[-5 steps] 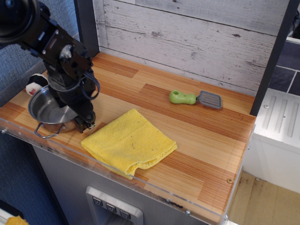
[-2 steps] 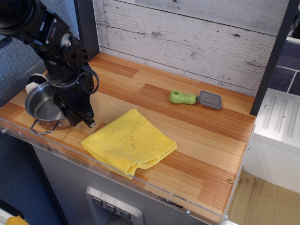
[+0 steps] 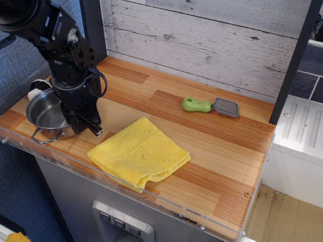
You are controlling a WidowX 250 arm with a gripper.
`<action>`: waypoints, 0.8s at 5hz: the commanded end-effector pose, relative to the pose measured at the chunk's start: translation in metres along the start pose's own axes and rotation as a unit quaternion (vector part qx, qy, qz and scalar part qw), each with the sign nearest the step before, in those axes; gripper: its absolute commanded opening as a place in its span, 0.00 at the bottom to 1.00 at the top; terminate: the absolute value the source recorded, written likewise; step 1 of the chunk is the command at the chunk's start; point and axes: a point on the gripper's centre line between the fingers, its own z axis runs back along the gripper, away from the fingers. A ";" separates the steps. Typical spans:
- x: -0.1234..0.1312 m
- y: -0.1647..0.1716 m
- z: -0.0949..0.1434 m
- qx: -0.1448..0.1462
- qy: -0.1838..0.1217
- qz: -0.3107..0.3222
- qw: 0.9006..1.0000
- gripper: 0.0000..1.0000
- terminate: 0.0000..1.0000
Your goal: Place the bowl on the cloth.
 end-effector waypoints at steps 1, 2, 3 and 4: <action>0.015 0.006 0.029 0.034 -0.038 -0.016 0.999 0.00 0.00; 0.033 0.000 0.052 0.056 -0.067 -0.035 0.996 0.00 0.00; 0.044 -0.012 0.066 0.064 -0.087 -0.052 0.993 0.00 0.00; 0.050 -0.033 0.077 0.067 -0.105 -0.084 0.989 0.00 0.00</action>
